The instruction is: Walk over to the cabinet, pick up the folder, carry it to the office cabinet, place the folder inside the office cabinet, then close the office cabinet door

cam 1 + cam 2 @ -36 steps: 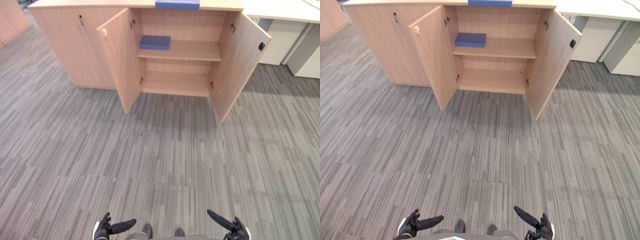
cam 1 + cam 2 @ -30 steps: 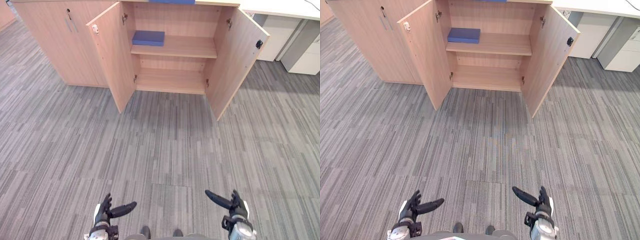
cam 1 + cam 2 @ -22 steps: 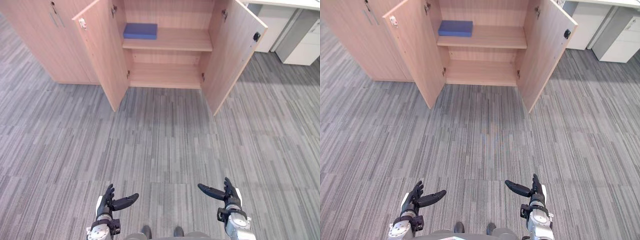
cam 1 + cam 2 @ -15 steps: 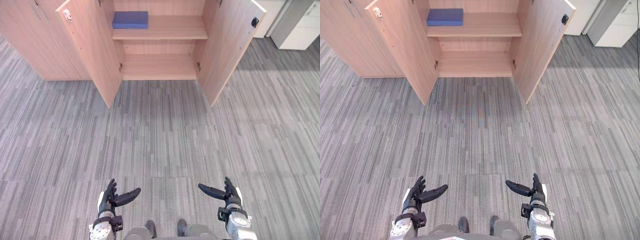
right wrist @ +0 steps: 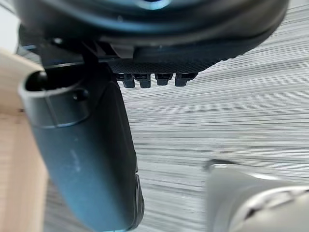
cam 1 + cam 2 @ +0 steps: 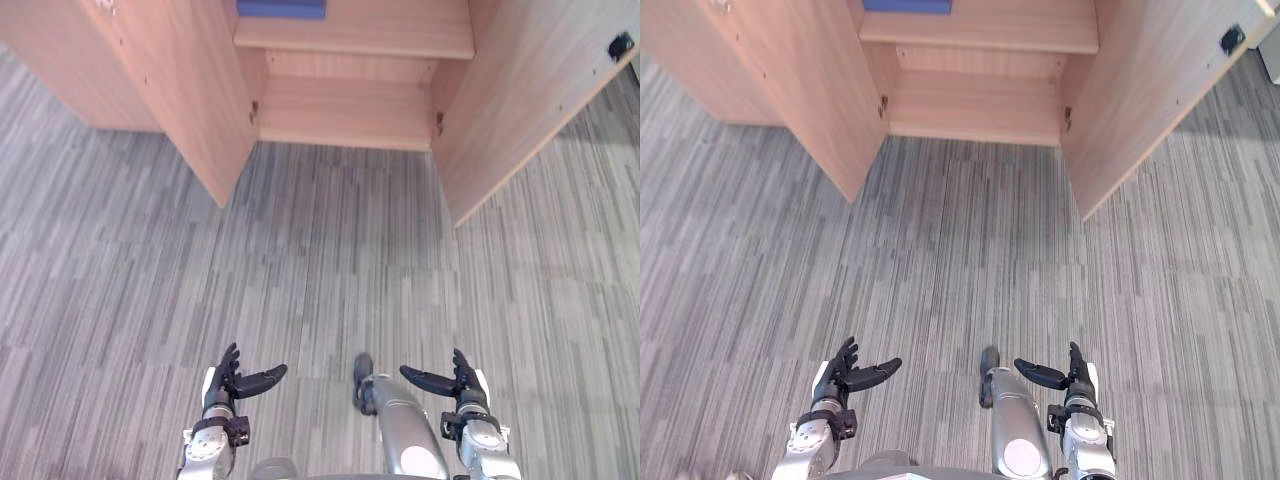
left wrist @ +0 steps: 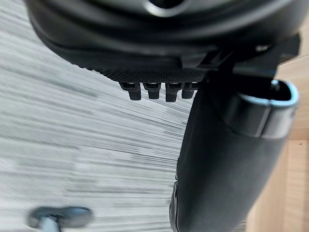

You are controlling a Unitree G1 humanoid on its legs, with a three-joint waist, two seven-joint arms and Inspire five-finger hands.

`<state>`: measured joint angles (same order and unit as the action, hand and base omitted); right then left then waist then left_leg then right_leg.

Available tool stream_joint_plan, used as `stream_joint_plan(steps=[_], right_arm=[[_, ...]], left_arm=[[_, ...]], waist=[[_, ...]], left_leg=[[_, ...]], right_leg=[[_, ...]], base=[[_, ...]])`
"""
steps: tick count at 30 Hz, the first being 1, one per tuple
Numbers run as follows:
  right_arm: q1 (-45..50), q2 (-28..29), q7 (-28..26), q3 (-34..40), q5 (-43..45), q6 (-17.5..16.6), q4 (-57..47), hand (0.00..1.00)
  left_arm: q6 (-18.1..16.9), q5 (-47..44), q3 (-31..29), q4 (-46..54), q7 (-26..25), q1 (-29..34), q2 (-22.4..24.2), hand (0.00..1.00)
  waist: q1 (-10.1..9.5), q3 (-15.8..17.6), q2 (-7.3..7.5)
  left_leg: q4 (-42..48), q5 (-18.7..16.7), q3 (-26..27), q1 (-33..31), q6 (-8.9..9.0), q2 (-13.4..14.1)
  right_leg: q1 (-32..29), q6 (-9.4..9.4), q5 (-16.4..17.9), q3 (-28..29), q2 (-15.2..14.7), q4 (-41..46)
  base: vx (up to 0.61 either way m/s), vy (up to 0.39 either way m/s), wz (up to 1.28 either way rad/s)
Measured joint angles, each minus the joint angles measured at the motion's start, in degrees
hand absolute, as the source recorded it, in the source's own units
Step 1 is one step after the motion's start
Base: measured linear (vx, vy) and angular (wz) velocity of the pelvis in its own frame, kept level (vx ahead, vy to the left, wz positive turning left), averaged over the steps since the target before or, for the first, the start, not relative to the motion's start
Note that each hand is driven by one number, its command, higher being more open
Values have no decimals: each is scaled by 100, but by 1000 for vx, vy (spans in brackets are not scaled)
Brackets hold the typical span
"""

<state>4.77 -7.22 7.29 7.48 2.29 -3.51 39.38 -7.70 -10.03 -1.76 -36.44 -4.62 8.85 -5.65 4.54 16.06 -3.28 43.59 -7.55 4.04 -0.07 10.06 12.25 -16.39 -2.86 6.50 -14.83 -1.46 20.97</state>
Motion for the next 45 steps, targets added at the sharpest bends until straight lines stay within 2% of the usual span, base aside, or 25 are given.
stream_joint_plan(steps=[3,6,8,9,10,11,12,14,16,18,20,23,24,25,26,27,29,30,31,34,36,37,39,41,45], right_arm=[[45,85,2,-83,45,-21,-140,100],[-111,46,0,-133,54,-79,-177,100],[-285,63,15,-101,55,-81,-69,100],[-314,54,39,-98,51,-81,44,100],[-308,59,41,-105,49,-77,175,100],[-277,73,43,-108,50,-76,228,100],[-225,107,43,-95,48,-71,281,100],[-254,140,38,6,46,-46,367,100],[-179,255,21,8,47,-44,425,100],[-171,282,2,-173,48,-34,473,100],[-206,305,-35,-361,47,-49,465,100],[-322,302,-65,-394,46,-59,465,100],[-297,277,-57,-389,45,-59,465,100],[-161,268,-49,-368,45,-66,463,100],[-104,264,-48,-342,43,-65,467,100],[-123,140,-38,-264,43,-19,579,100],[-9,143,-25,-119,44,6,502,100],[108,156,-8,-111,59,9,383,100],[255,206,-3,-122,84,27,259,100],[418,317,22,-66,223,-36,-209,100],[325,341,23,73,265,-72,-208,100],[261,327,37,172,267,-78,-170,100],[282,296,39,316,267,-57,-129,100],[422,383,72,349,273,-29,-155,100],[487,380,59,343,273,-33,-152,100]], left_arm=[[0,-4,-47,38,33,14,23,100],[-5,-3,-47,130,84,4,20,100],[8,-4,-74,103,80,42,21,100],[21,-2,-73,98,78,110,24,100],[42,-5,-78,56,63,129,6,100],[58,-3,-116,40,58,129,3,100],[65,4,-181,31,18,59,14,100],[61,5,-198,13,1,-12,59,100],[99,6,-193,-117,-14,-2,0,100],[89,6,-194,-132,-43,25,-59,100],[61,6,-229,-129,-43,-14,-148,100],[44,2,-324,-154,-43,-52,-228,100],[46,3,-340,-186,-47,-52,-245,100],[49,4,-338,-208,-43,-6,-312,100],[56,5,-334,-222,-41,15,-312,100],[94,14,-348,-397,-44,-62,-103,100],[90,83,-333,-372,-9,-61,86,100],[98,99,-338,-362,2,-73,207,100],[102,98,-337,-235,13,-5,289,100],[101,100,-278,241,53,90,361,100],[98,96,-284,389,73,53,360,100],[94,94,-282,548,69,51,359,100],[94,46,-278,746,68,119,378,100],[100,45,-275,1189,58,154,249,100],[44,95,-294,2252,-48,417,59,100]], waist=[[-228,71,105],[-500,111,202],[-658,134,233],[-702,123,216],[-763,101,262],[-773,44,343],[-754,-62,525],[-662,-69,543],[-512,-34,657],[-439,-31,609],[-423,-18,576],[-334,38,479],[-318,-4,546],[-317,-36,599],[-299,-60,640],[-296,-84,391],[-217,-112,324],[-190,-89,257],[-274,-89,253],[-451,-117,285],[-527,-127,273],[-526,-180,212],[-489,-305,26],[-493,-381,204],[-502,-414,233]], left_leg=[[1586,-579,607,-1238,-314,344],[42,-759,1033,-2212,-609,-27],[-1877,-280,654,-2437,-546,-421],[-2876,217,400,-2446,-474,-541],[-2840,826,348,-2395,-526,-597],[-2791,1093,340,-2361,-723,-706],[-2592,1036,358,-2396,-1114,-926],[-2188,534,496,-2261,-1245,-1014],[-2176,-59,621,-1318,-1440,-1288],[-2501,-296,627,-552,-1500,-1306],[-2969,-339,624,67,-1462,-1249],[-3384,-345,598,599,-1449,-1055],[-3485,-409,583,777,-1330,-1008],[-3499,-588,497,966,-1023,-1076],[-3488,-679,417,1034,-887,-1089],[-3298,-798,286,1089,-681,-846],[-2291,-686,273,704,-492,-727],[-1028,-456,370,241,-313,-501],[81,-400,566,-164,-289,-146],[331,-739,967,-865,-506,201],[-561,-740,945,-987,-509,103],[-1845,-368,739,-945,-493,-111],[-2794,419,605,-845,-660,-129],[-3283,548,625,-613,-676,-353],[-3880,718,682,-224,-762,-644]], right_leg=[[1324,-69,36,102,320,-995],[2003,-69,58,519,335,-1680],[2315,44,160,865,248,-1901],[2595,165,309,1033,219,-2031],[2869,312,490,1187,125,-2075],[2949,379,576,1212,19,-2057],[2819,634,751,1227,-277,-1668],[2248,793,828,1377,-475,-74],[1364,1263,460,1332,-887,2906],[871,882,681,1125,-923,3706],[368,574,876,775,-829,3365],[-209,550,917,361,-534,1671],[-252,557,510,322,-360,489],[-170,434,-421,548,-235,-722],[-134,355,-1050,671,-211,-857],[-101,104,-1204,621,-102,-567],[92,100,-717,474,-153,-481],[442,66,-543,335,-130,-579],[824,-3,-439,280,-57,-735],[1436,-37,-388,282,-16,-1211],[1552,-18,-393,334,-46,-1325],[1616,89,-360,367,-50,-1417],[1660,242,-260,392,76,-1428],[1675,361,-184,395,-127,-1414],[1804,492,-99,436,-320,-1455]], base=[[520,-192,-18],[493,-61,-62],[531,77,-100],[576,198,-86],[727,278,-75],[744,299,-43],[777,287,-17],[570,216,-17],[610,218,-4],[576,157,-5],[522,54,-6],[539,-46,17],[525,-91,38],[542,-107,43],[569,-127,42],[542,-132,50],[501,-153,55],[461,-174,45],[511,-181,35],[372,-105,-5],[294,1,-24],[231,60,-22],[214,124,-7],[211,141,14],[120,71,5]])
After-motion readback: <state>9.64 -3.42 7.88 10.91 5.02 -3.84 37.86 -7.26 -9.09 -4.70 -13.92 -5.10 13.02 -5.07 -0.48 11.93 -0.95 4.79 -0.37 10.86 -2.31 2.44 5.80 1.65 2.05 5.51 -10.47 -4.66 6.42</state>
